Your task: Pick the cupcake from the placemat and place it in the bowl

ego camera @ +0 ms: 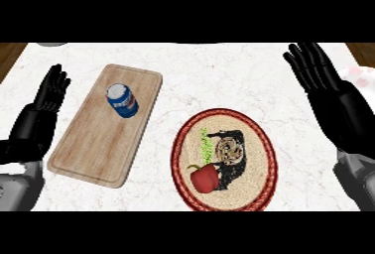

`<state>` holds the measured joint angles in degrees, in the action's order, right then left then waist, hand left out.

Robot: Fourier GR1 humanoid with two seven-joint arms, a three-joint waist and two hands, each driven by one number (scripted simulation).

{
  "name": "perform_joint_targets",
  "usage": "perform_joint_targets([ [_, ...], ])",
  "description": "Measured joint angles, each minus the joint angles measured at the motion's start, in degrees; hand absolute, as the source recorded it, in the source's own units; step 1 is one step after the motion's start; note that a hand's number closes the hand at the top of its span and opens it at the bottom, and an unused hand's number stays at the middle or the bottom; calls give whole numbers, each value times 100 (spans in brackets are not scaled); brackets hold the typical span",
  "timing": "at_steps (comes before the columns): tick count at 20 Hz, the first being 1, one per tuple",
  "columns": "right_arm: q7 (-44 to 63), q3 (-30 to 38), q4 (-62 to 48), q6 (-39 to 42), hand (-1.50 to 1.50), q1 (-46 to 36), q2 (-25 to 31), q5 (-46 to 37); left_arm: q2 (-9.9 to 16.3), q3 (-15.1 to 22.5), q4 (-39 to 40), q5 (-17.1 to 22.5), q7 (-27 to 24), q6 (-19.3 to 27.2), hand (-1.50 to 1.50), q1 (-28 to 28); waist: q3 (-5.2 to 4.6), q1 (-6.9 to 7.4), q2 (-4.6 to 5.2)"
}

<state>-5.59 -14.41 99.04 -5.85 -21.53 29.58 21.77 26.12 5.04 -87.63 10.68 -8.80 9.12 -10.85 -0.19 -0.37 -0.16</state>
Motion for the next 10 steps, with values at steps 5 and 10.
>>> perform_joint_targets([
  [5,-182,-466,-458,1492,150,-203,-218,843,-11,88,-22,-197,234,144,0,-187,46,385,165],
  [10,-655,-472,-1685,2399,-150,-499,-189,884,-101,266,50,-397,660,343,0,-315,64,580,271],
])
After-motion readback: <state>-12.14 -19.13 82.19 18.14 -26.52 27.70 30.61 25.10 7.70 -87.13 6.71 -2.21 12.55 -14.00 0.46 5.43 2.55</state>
